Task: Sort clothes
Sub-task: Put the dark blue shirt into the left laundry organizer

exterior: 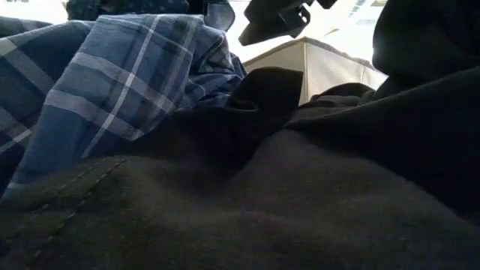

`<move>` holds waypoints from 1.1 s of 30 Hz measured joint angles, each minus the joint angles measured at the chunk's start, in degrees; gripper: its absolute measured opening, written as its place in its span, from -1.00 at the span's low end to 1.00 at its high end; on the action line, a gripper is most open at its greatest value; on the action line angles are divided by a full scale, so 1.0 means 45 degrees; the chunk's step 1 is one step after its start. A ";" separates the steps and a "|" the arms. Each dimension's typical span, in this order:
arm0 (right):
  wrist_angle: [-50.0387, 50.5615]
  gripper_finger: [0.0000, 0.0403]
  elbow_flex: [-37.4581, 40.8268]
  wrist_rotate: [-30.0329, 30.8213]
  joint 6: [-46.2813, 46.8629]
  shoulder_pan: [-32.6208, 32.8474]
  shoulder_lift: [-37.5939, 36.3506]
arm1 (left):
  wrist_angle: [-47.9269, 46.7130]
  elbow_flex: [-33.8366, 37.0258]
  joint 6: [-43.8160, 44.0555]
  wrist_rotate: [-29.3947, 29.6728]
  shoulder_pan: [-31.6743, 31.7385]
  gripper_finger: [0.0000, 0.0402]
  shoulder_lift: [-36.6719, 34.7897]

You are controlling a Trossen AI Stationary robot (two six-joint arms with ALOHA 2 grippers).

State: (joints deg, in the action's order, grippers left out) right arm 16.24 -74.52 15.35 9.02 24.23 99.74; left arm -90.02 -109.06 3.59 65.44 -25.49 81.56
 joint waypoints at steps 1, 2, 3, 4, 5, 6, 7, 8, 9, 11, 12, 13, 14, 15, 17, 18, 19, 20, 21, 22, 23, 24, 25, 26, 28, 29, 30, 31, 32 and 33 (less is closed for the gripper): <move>-0.0008 0.26 0.0000 0.0000 0.0004 0.0000 0.0000 | -0.0005 0.0000 -0.0090 0.0133 0.0184 -0.59 -0.0141; -0.0003 0.26 0.0000 0.0000 0.0005 0.0000 0.0000 | -0.0005 0.0000 -0.0175 0.0207 0.0394 -0.59 -0.0277; -0.0003 0.26 0.0000 0.0000 0.0010 0.0003 0.0000 | -0.0005 0.0000 -0.0253 0.0295 0.0614 -0.59 -0.0401; 0.0004 0.26 0.0000 0.0000 0.0018 0.0010 0.0000 | -0.0005 0.0000 -0.0378 0.0421 0.0844 -0.59 -0.0505; 0.0002 0.26 0.0000 0.0000 0.0027 0.0010 0.0000 | 0.0000 0.0000 -0.0524 0.0516 0.1097 -0.59 -0.0616; -0.0010 0.26 0.0000 0.0000 0.0031 0.0012 0.0000 | -0.0005 0.0000 -0.0659 0.0590 0.1347 -0.59 -0.0722; -0.0017 0.26 0.0000 0.0000 0.0034 0.0015 0.0000 | -0.0005 0.0000 -0.0778 0.0632 0.1614 -0.59 -0.0842; -0.0015 0.26 0.0000 0.0000 0.0034 0.0015 0.0000 | -0.0005 0.0000 -0.0887 0.0642 0.1884 -0.59 -0.0968; -0.0002 0.26 0.0000 0.0000 0.0034 0.0030 0.0000 | -0.0005 0.0000 -0.0987 0.0642 0.2173 -0.59 -0.1093; -0.0007 0.26 0.0000 0.0000 0.0034 0.0034 0.0000 | -0.0005 0.0000 -0.1170 0.0649 0.2797 -0.59 -0.1333; -0.0008 0.26 0.0000 0.0000 0.0034 0.0034 0.0000 | -0.0005 0.0000 -0.1214 0.0657 0.3097 -0.59 -0.1443; -0.0008 0.26 0.0000 0.0000 0.0033 0.0034 0.0000 | -0.0010 0.0005 -0.1223 0.0659 0.3380 -0.59 -0.1539; -0.0005 0.26 0.0000 0.0000 0.0029 0.0037 0.0000 | -0.0010 0.0010 -0.1228 0.0649 0.3714 -0.59 -0.1644; -0.0001 0.26 0.0000 0.0000 0.0031 0.0044 0.0000 | -0.0010 0.0010 -0.1228 0.0568 0.4020 -0.59 -0.1734; -0.0012 0.26 0.0001 0.0000 0.0029 0.0044 0.0000 | 0.0004 0.0034 -0.1233 0.0154 0.4621 -0.59 -0.1905; -0.0137 0.26 0.0047 0.0000 0.0029 0.0044 -0.0002 | 0.0006 0.0132 -0.1258 -0.0053 0.4895 -0.59 -0.1996; -0.0302 0.26 0.0144 0.0000 0.0028 0.0042 -0.0007 | -0.0007 0.0261 -0.1280 -0.0260 0.5161 -0.59 -0.2084; -0.0326 0.26 0.0212 0.0000 0.0028 0.0039 -0.0009 | -0.0010 0.0426 -0.1279 -0.0438 0.5423 -0.59 -0.2159; -0.0289 0.26 0.0223 0.0000 0.0028 0.0039 -0.0005 | -0.0011 0.0600 -0.1279 -0.0651 0.5690 -0.59 -0.2223; -0.0304 0.26 0.0223 0.0000 0.0027 0.0039 0.0000 | -0.0007 0.0778 -0.1279 -0.0919 0.5964 -0.59 -0.2266; -0.0315 0.26 0.0223 0.0000 0.0026 0.0039 0.0002 | 0.0000 0.0975 -0.1281 -0.1200 0.6219 -0.59 -0.2306; -0.0371 0.26 0.0223 0.0000 0.0024 0.0037 0.0040 | -0.0005 0.1212 -0.1276 -0.1448 0.6447 -0.59 -0.2331; -0.0447 0.26 0.0219 0.0005 0.0024 0.0034 0.0080 | -0.0009 0.1458 -0.1276 -0.1645 0.6651 -0.59 -0.2340; -0.0437 0.26 0.0219 0.0000 0.0024 0.0039 0.0113 | -0.0008 0.1700 -0.1270 -0.1851 0.6845 -0.59 -0.2337; -0.0352 0.26 0.0228 -0.0001 0.0042 0.0057 0.0204 | 0.0022 0.2212 -0.1253 -0.2239 0.7138 -0.59 -0.2322; -0.0390 0.26 0.0228 0.0000 0.0080 0.0058 0.0250 | 0.0057 0.2487 -0.1254 -0.2419 0.7254 -0.59 -0.2298; -0.0421 0.26 0.0223 -0.0002 0.0092 0.0058 0.0309 | 0.0162 0.2771 -0.1253 -0.2581 0.7376 -0.59 -0.2282; -0.0419 0.26 0.0223 -0.0002 0.0095 0.0058 0.0351 | 0.0284 0.3044 -0.1258 -0.2667 0.7468 -0.59 -0.2277; -0.0411 0.26 0.0223 -0.0005 0.0101 0.0067 0.0414 | 0.0476 0.3374 -0.1308 -0.2753 0.7573 -0.59 -0.2273; -0.0414 0.26 0.0223 -0.0010 0.0147 0.0084 0.0487 | 0.0659 0.3694 -0.1393 -0.2884 0.7678 -0.59 -0.2272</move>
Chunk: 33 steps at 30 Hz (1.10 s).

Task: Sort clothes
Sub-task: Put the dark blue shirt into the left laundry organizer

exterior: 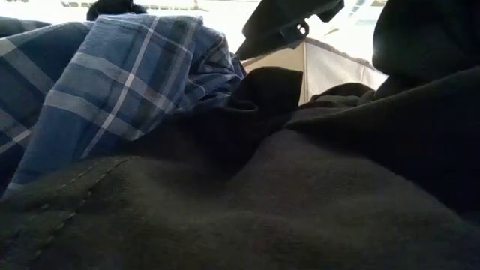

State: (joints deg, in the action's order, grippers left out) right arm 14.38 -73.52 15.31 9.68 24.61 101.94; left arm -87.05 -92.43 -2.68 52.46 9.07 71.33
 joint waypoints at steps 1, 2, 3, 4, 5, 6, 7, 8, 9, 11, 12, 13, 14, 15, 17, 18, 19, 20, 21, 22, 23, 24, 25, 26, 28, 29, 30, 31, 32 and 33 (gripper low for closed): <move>-0.0026 0.26 0.0000 0.0000 0.0055 0.0018 0.0087 | 0.0216 0.0306 -0.0118 -0.0105 0.0110 -0.59 0.0000; -0.0008 0.26 0.0000 -0.0009 0.0090 0.0013 0.0114 | 0.0492 0.0625 -0.0256 -0.0238 0.0233 -0.58 0.0000; 0.0003 0.26 0.0000 -0.0024 0.0091 0.0009 0.0123 | 0.0726 0.0941 -0.0378 -0.0375 0.0353 -0.57 0.0000; -0.0002 0.26 0.0000 -0.0026 0.0121 0.0004 0.0125 | 0.0931 0.1228 -0.0497 -0.0548 0.0490 -0.57 0.0000; -0.0024 0.26 0.0000 -0.0028 0.0165 0.0003 0.0125 | 0.1159 0.1529 -0.0617 -0.0731 0.0611 -0.57 0.0000; -0.0039 0.26 0.0000 -0.0026 0.0184 0.0003 0.0125 | 0.1391 0.1810 -0.0755 -0.0950 0.0749 -0.57 0.0000; -0.0050 0.26 0.0000 -0.0029 0.0188 0.0004 0.0125 | 0.1651 0.2070 -0.0887 -0.1161 0.0888 -0.57 0.0000; -0.0040 0.26 0.0000 -0.0029 0.0188 0.0018 0.0135 | 0.1968 0.2326 -0.1030 -0.1412 0.1025 -0.57 0.0000; -0.0046 0.26 0.0000 -0.0029 0.0188 0.0022 0.0139 | 0.2264 0.2578 -0.1174 -0.1651 0.1156 -0.57 0.0000; -0.0073 0.26 0.0000 -0.0033 0.0198 0.0022 0.0139 | 0.2831 0.3002 -0.1424 -0.2200 0.1432 -0.57 0.0000; -0.0079 0.26 0.0000 -0.0034 0.0211 0.0022 0.0139 | 0.3174 0.3202 -0.1570 -0.2442 0.1572 -0.57 0.0000; -0.0081 0.26 0.0000 -0.0034 0.0218 0.0022 0.0139 | 0.3483 0.3381 -0.1709 -0.2691 0.1703 -0.57 0.0000; -0.0071 0.26 0.0000 -0.0034 0.0218 0.0022 0.0139 | 0.3781 0.3558 -0.1838 -0.2931 0.1847 -0.57 0.0000; -0.0070 0.26 0.0000 -0.0036 0.0218 0.0022 0.0139 | 0.4003 0.3691 -0.1948 -0.3167 0.2005 -0.57 0.0001; -0.0079 0.26 0.0000 -0.0036 0.0218 0.0022 0.0139 | 0.4483 0.3916 -0.2150 -0.3652 0.2299 -0.57 0.0005; -0.0081 0.26 0.0000 -0.0039 0.0218 0.0022 0.0139 | 0.4741 0.4031 -0.2252 -0.3912 0.2446 -0.57 0.0000; -0.0073 0.26 0.0000 -0.0039 0.0218 0.0022 0.0139 | 0.4949 0.4142 -0.2327 -0.4221 0.2606 -0.57 -0.0005; -0.0065 0.26 0.0000 -0.0039 0.0218 0.0022 0.0139 | 0.5085 0.4252 -0.2382 -0.4585 0.2790 -0.57 -0.0002; -0.0070 0.26 0.0000 -0.0039 0.0218 0.0022 0.0139 | 0.5228 0.4367 -0.2438 -0.4954 0.2992 -0.57 0.0000; -0.0074 0.26 0.0000 -0.0039 0.0218 0.0022 0.0139 | 0.5353 0.4482 -0.2461 -0.5345 0.3191 -0.57 0.0000; -0.0074 0.26 0.0000 -0.0039 0.0218 0.0022 0.0139 | 0.5458 0.4575 -0.2475 -0.5744 0.3401 -0.57 0.0000; -0.0074 0.26 0.0000 -0.0039 0.0216 0.0022 0.0139 | 0.5555 0.4658 -0.2486 -0.6168 0.3633 -0.57 0.0000; -0.0070 0.26 0.0000 -0.0042 0.0218 0.0022 0.0139 | 0.5671 0.4756 -0.2483 -0.6597 0.3854 -0.57 0.0000; -0.0070 0.26 0.0000 -0.0040 0.0214 0.0022 0.0139 | 0.5759 0.4867 -0.2486 -0.7017 0.4068 -0.57 0.0000; -0.0074 0.26 0.0000 -0.0044 0.0213 0.0022 0.0139 | 0.5992 0.5164 -0.2485 -0.7642 0.4480 -0.57 0.0000; -0.0074 0.26 0.0000 -0.0044 0.0213 0.0022 0.0139 | 0.6069 0.5318 -0.2483 -0.7940 0.4689 -0.57 0.0000; -0.0070 0.26 0.0000 -0.0044 0.0213 0.0022 0.0139 | 0.6136 0.5486 -0.2485 -0.8235 0.4896 -0.57 0.0000; -0.0070 0.26 0.0000 -0.0044 0.0218 0.0023 0.0139 | 0.6197 0.5651 -0.2485 -0.8521 0.5105 -0.57 0.0000; -0.0074 0.26 0.0000 -0.0048 0.0222 0.0032 0.0139 | 0.6268 0.5824 -0.2487 -0.8794 0.5307 -0.56 0.0000; -0.0074 0.26 0.0000 -0.0045 0.0260 0.0032 0.0139 | 0.6369 0.6006 -0.2486 -0.9021 0.5484 -0.55 0.0000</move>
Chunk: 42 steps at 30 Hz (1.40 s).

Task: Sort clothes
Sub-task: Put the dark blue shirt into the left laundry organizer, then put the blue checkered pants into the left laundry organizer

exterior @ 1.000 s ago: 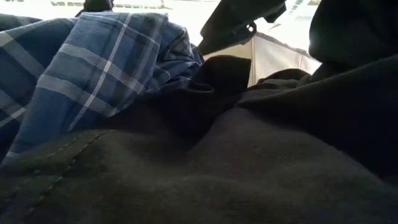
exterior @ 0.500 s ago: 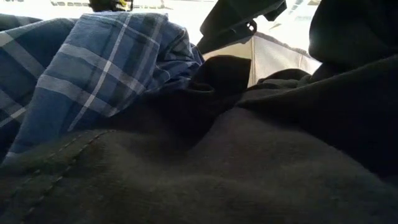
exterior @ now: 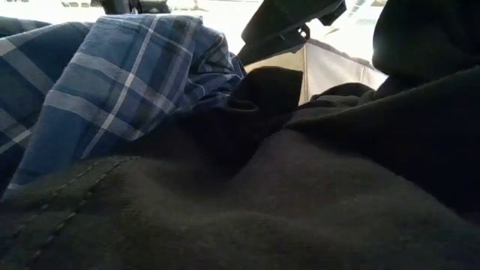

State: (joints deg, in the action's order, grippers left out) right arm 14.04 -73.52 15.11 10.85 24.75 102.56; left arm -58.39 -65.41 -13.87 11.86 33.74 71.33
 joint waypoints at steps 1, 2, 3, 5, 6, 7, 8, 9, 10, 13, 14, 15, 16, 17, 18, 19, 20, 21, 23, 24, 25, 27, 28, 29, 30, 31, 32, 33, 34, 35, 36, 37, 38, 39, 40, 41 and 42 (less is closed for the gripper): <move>0.0000 0.26 0.0000 -0.0004 0.0024 0.0000 0.0000 | 0.0139 0.0174 0.0005 -0.0169 0.0152 -0.54 0.0000; 0.0003 0.26 0.0000 -0.0006 0.0033 0.0000 0.0000 | 0.0317 0.0351 0.0002 -0.0269 0.0314 -0.51 0.0000; 0.0005 0.26 0.0000 -0.0009 0.0046 0.0002 0.0000 | 0.0438 0.0484 0.0000 -0.0276 0.0439 -0.47 0.0002; 0.0000 0.26 0.0000 -0.0009 0.0069 0.0005 0.0000 | 0.0677 0.0663 -0.0060 -0.0372 0.0662 -0.36 0.0002; 0.0000 0.26 0.0000 -0.0009 0.0069 0.0005 0.0000 | 0.0752 0.0719 -0.0099 -0.0601 0.0756 -0.29 0.0000; 0.0000 0.26 0.0000 -0.0009 0.0069 0.0005 0.0000 | 0.0809 0.0778 -0.0110 -0.0886 0.0849 -0.23 0.0000; 0.0005 0.26 0.0000 -0.0009 0.0069 0.0005 0.0000 | 0.0825 0.0823 -0.0101 -0.1192 0.0936 -0.16 0.0000; 0.0005 0.26 0.0000 -0.0009 0.0069 0.0005 0.0000 | 0.0821 0.0845 -0.0069 -0.1509 0.1025 -0.10 0.0000; 0.0005 0.26 0.0000 -0.0009 0.0067 0.0005 0.0000 | 0.0820 0.0845 -0.0035 -0.1806 0.1101 -0.03 0.0000; 0.0005 0.26 0.0000 -0.0009 0.0064 0.0004 0.0000 | 0.0828 0.0845 0.0046 -0.2578 0.1274 0.10 0.0000; 0.0005 0.26 0.0000 -0.0009 0.0064 -0.0005 0.0000 | 0.0829 0.0845 0.0047 -0.2610 0.1285 0.12 0.0000; 0.0005 0.26 0.0000 -0.0009 0.0060 -0.0010 0.0000 | 0.0803 0.0828 0.0036 -0.2590 0.1295 0.14 0.0000; 0.0001 0.26 0.0000 -0.0009 0.0060 -0.0005 0.0000 | 0.0722 0.0765 0.0005 -0.2560 0.1295 0.16 0.0000; 0.0000 0.26 0.0000 -0.0009 0.0060 -0.0005 0.0000 | 0.0634 0.0656 0.0000 -0.2516 0.1295 0.17 -0.0021; 0.0005 0.26 0.0000 -0.0009 0.0060 -0.0005 0.0000 | 0.0551 0.0495 0.0005 -0.2479 0.1290 0.18 -0.0071; 0.0005 0.26 0.0000 -0.0009 0.0060 -0.0003 0.0000 | 0.0443 0.0285 0.0010 -0.2429 0.1290 0.19 -0.0133; 0.0005 0.26 0.0000 -0.0009 0.0066 0.0005 0.0000 | 0.0318 0.0040 0.0011 -0.2350 0.1290 0.19 -0.0210; 0.0005 0.26 0.0000 -0.0009 0.0065 0.0005 -0.0004 | 0.0137 -0.0244 0.0010 -0.2264 0.1290 0.19 -0.0274; 0.0010 0.26 0.0000 -0.0009 0.0065 0.0005 -0.0004 | -0.0405 -0.0891 0.0015 -0.2081 0.1290 0.19 -0.0378; 0.0015 0.26 0.0000 -0.0010 0.0065 0.0005 0.0000 | -0.0692 -0.1286 0.0012 -0.1966 0.1290 0.19 -0.0434; 0.0015 0.26 0.0000 -0.0012 0.0065 0.0005 0.0000 | -0.1005 -0.1688 0.0017 -0.1869 0.1290 0.19 -0.0499; 0.0015 0.26 0.0000 -0.0014 0.0060 0.0005 -0.0005 | -0.1705 -0.2534 0.0015 -0.1648 0.1290 0.20 -0.0664; 0.0015 0.26 0.0000 -0.0014 0.0060 0.0000 -0.0005 | -0.2025 -0.2934 0.0020 -0.1576 0.1290 0.20 -0.0746; 0.0015 0.26 0.0000 -0.0014 0.0060 0.0000 -0.0005 | -0.2291 -0.3337 0.0024 -0.1554 0.1274 0.20 -0.0847; 0.0015 0.26 0.0000 -0.0014 0.0060 0.0000 -0.0005 | -0.2567 -0.3749 0.0036 -0.1514 0.1235 0.20 -0.0949; 0.0015 0.26 0.0000 -0.0014 0.0060 0.0000 -0.0003 | -0.2781 -0.4126 0.0087 -0.1483 0.1147 0.20 -0.1069; 0.0015 0.26 0.0000 -0.0014 0.0055 -0.0004 -0.0005 | -0.2932 -0.4469 0.0193 -0.1488 0.1028 0.20 -0.1197; 0.0015 0.26 0.0000 -0.0014 0.0042 -0.0005 -0.0005 | -0.3029 -0.4811 0.0293 -0.1507 0.0870 0.20 -0.1340; 0.0019 0.26 0.0000 -0.0014 -0.0031 -0.0005 -0.0005 | -0.3097 -0.5097 0.0396 -0.1620 0.0675 0.20 -0.1474; 0.0017 0.26 0.0000 -0.0014 -0.0039 -0.0005 -0.0005 | -0.3123 -0.5303 0.0502 -0.1774 0.0424 0.20 -0.1641; 0.0028 0.26 0.0000 -0.0014 -0.0044 -0.0005 -0.0005 | -0.3140 -0.5448 0.0676 -0.2022 0.0135 0.20 -0.1802; 0.0042 0.26 0.0000 -0.0014 -0.0043 -0.0005 -0.0005 | -0.3137 -0.5536 0.0853 -0.2307 -0.0226 0.20 -0.1954; 0.0073 0.26 0.0000 -0.0014 -0.0047 -0.0005 -0.0005 | -0.3130 -0.5571 0.1052 -0.2564 -0.0630 0.20 -0.2096; 0.0096 0.26 0.0000 -0.0014 -0.0051 -0.0005 -0.0005 | -0.3149 -0.5563 0.1278 -0.2724 -0.1078 0.20 -0.2222; 0.0116 0.26 0.0000 -0.0014 -0.0065 -0.0005 -0.0005 | -0.3158 -0.5507 0.1490 -0.2878 -0.1589 0.20 -0.2314; 0.0121 0.26 0.0000 -0.0014 -0.0091 -0.0005 -0.0005 | -0.3165 -0.5426 0.1725 -0.2937 -0.2123 0.20 -0.2383; 0.0121 0.26 0.0000 -0.0018 -0.0132 -0.0005 -0.0005 | -0.3195 -0.5339 0.1967 -0.2941 -0.2689 0.20 -0.2404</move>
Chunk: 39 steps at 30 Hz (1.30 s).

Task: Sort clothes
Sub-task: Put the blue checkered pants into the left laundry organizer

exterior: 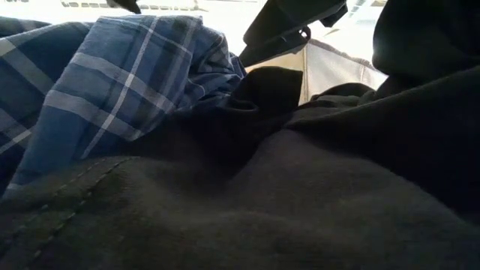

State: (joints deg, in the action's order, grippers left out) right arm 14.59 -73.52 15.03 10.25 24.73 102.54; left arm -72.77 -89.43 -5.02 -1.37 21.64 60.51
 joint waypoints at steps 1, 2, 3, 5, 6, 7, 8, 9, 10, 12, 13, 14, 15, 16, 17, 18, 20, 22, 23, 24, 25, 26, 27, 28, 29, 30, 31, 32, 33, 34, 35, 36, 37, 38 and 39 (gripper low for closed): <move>0.0000 0.26 0.0000 -0.0015 -0.0048 0.0000 0.0000 | 0.0009 0.0065 0.0232 -0.0004 -0.0600 0.20 0.0005; 0.0000 0.26 0.0000 -0.0054 -0.0134 0.0004 0.0000 | 0.0041 0.0135 0.0457 0.0001 -0.1207 0.20 0.0019; -0.0001 0.26 0.0000 -0.0177 -0.0278 0.0045 0.0000 | 0.0056 0.0228 0.0650 -0.0003 -0.1818 0.20 0.0066; -0.0015 0.26 0.0000 -0.0523 -0.0614 0.0133 0.0000 | 0.0265 0.0486 0.0970 -0.0009 -0.3092 0.20 0.0184; -0.0015 0.26 0.0000 -0.0682 -0.0808 0.0214 0.0000 | 0.0480 0.0679 0.1097 -0.0009 -0.3710 0.20 0.0270; -0.0032 0.26 0.0000 -0.0735 -0.0984 0.0303 0.0000 | 0.0739 0.0892 0.1156 -0.0004 -0.4307 0.20 0.0346; -0.0054 0.26 0.0000 -0.0751 -0.1119 0.0384 0.0000 | 0.0978 0.1109 0.1214 0.0002 -0.4879 0.20 0.0454; -0.0076 0.26 0.0000 -0.0755 -0.1255 0.0461 0.0000 | 0.1274 0.1316 0.1237 0.0017 -0.5396 0.20 0.0608; -0.0131 0.26 0.0000 -0.0768 -0.1368 0.0530 0.0000 | 0.1617 0.1524 0.1294 0.0028 -0.5852 0.20 0.0748; -0.0304 0.26 0.0000 -0.0777 -0.1541 0.0647 0.0000 | 0.2128 0.1996 0.1422 0.0198 -0.6607 0.20 0.1073; -0.0406 0.26 0.0000 -0.0777 -0.1608 0.0690 0.0000 | 0.2295 0.2199 0.1442 0.0370 -0.6912 0.20 0.1266; -0.0501 0.26 0.0000 -0.0777 -0.1683 0.0706 0.0000 | 0.2495 0.2406 0.1459 0.0526 -0.7158 0.20 0.1477; -0.0542 0.26 0.0000 -0.0777 -0.1717 0.0736 0.0000 | 0.2715 0.2636 0.1468 0.0731 -0.7374 0.20 0.1693; -0.0570 0.26 0.0000 -0.0772 -0.1722 0.0757 0.0000 | 0.2875 0.2870 0.1499 0.0917 -0.7541 0.20 0.1913; -0.0601 0.26 0.0000 -0.0772 -0.1721 0.0758 0.0000 | 0.2994 0.3091 0.1528 0.1154 -0.7679 0.20 0.2150; -0.0603 0.26 0.0000 -0.0772 -0.1722 0.0758 0.0000 | 0.3128 0.3286 0.1580 0.1431 -0.7794 0.20 0.2372; -0.0597 0.26 0.0000 -0.0772 -0.1718 0.0792 0.0000 | 0.3493 0.3738 0.1635 0.1843 -0.7958 0.20 0.2784; -0.0607 0.26 0.0000 -0.0768 -0.1722 0.0845 0.0000 | 0.3952 0.4195 0.1618 0.1974 -0.7979 0.20 0.3180; -0.0619 0.26 0.0000 -0.0772 -0.1718 0.0845 0.0000 | 0.4352 0.4418 0.1618 0.1958 -0.7979 0.20 0.3369; -0.0625 0.26 0.0000 -0.0769 -0.1714 0.0849 0.0000 | 0.4743 0.4631 0.1618 0.1887 -0.7979 0.20 0.3553; -0.0627 0.26 0.0000 -0.0767 -0.1669 0.0855 0.0000 | 0.5054 0.4831 0.1607 0.1802 -0.7979 0.20 0.3723; -0.0627 0.26 0.0000 -0.0767 -0.1634 0.0855 0.0000 | 0.5265 0.4982 0.1559 0.1744 -0.7979 0.22 0.3896; -0.0622 0.26 0.0000 -0.0770 -0.1625 0.0855 0.0000 | 0.5457 0.5070 0.1503 0.1730 -0.7984 0.23 0.4070; -0.0622 0.26 0.0000 -0.0767 -0.1625 0.0857 0.0000 | 0.5637 0.5143 0.1449 0.1730 -0.7984 0.26 0.4235; -0.0622 0.26 0.0000 -0.0766 -0.1625 0.0877 0.0000 | 0.5763 0.5195 0.1425 0.1712 -0.7988 0.29 0.4409; -0.0632 0.26 0.0000 -0.0752 -0.1630 0.0909 0.0000 | 0.5948 0.5269 0.1424 0.1711 -0.7989 0.32 0.4561; -0.0652 0.26 0.0000 -0.0720 -0.1658 0.0918 0.0000 | 0.6210 0.5359 0.1427 0.1711 -0.7984 0.36 0.4705; -0.0711 0.26 0.0000 -0.0702 -0.1712 0.0918 0.0009 | 0.6495 0.5437 0.1433 0.1712 -0.7987 0.39 0.4864; -0.0907 0.26 0.0000 -0.0695 -0.1811 0.0906 0.0134 | 0.6785 0.5527 0.1416 0.1668 -0.7996 0.43 0.5005; -0.1079 0.26 0.0000 -0.0673 -0.1974 0.0883 0.0205 | 0.7017 0.5613 0.1352 0.1587 -0.8003 0.46 0.5131; -0.1200 0.26 0.0000 -0.0630 -0.2225 0.0881 0.0367 | 0.7274 0.5714 0.1257 0.1427 -0.8004 0.49 0.5263; -0.1357 0.26 0.0000 -0.0559 -0.2409 0.0848 0.0577 | 0.7528 0.5794 0.1192 0.1209 -0.8008 0.52 0.5415; -0.1678 0.26 0.0000 -0.0544 -0.2659 0.0789 0.0864 | 0.7756 0.5824 0.1129 0.0985 -0.8008 0.54 0.5580; -0.1881 0.26 0.0000 -0.0533 -0.2930 0.0731 0.1130 | 0.8004 0.5876 0.1081 0.0781 -0.8008 0.56 0.5749; -0.1961 0.26 0.0000 -0.0442 -0.3173 0.0673 0.1402 | 0.8190 0.5932 0.1048 0.0568 -0.8008 0.57 0.5941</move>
State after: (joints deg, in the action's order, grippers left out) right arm 5.76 -73.52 13.04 -4.02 27.76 108.85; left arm -35.91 -62.74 -0.30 1.19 -14.39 87.25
